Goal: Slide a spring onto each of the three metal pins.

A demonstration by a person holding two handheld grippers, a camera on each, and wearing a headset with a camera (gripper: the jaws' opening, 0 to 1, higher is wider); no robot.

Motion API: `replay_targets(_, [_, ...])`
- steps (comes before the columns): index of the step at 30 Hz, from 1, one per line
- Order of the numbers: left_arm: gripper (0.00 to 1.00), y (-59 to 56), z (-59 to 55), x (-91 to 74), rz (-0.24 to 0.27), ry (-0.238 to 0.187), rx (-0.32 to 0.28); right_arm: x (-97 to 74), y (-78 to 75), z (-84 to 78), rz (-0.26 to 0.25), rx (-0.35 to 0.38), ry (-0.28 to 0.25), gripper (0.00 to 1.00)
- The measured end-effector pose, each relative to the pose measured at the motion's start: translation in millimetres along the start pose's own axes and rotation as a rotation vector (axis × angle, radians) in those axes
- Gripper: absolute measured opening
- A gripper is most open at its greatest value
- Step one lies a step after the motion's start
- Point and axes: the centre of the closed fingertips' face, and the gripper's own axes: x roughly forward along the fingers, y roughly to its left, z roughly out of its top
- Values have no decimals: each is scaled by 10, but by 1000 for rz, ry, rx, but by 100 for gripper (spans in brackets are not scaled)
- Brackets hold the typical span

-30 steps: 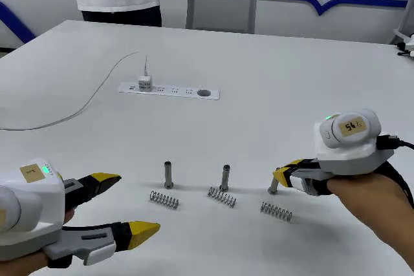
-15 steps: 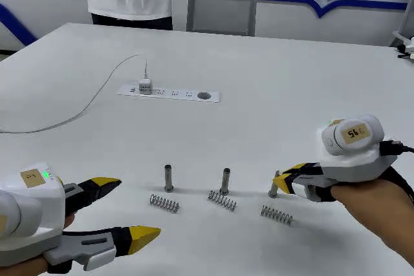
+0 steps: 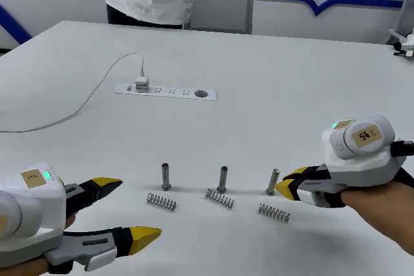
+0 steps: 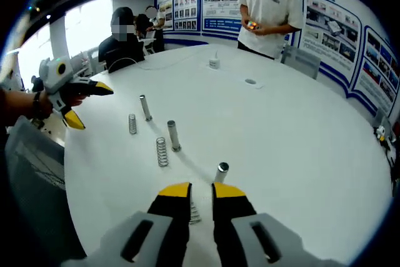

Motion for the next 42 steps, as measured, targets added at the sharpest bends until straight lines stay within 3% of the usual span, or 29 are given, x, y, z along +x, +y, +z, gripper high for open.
replay_targets(9, [68, 5, 8, -11, 7, 0, 0, 105, 192, -50, 108, -79, 67, 14])
replay_targets(17, [68, -4, -24, -22, 11, 5, -4, 235, 258, -149, 157, -161, 158, 14])
replay_targets(30, [68, 15, -67, -18, 17, 13, -11, 382, 268, -249, 192, -252, 254, 14])
replay_targets(42, [68, 16, -100, -31, 19, 15, -19, 430, 271, -293, 214, -287, 302, 13])
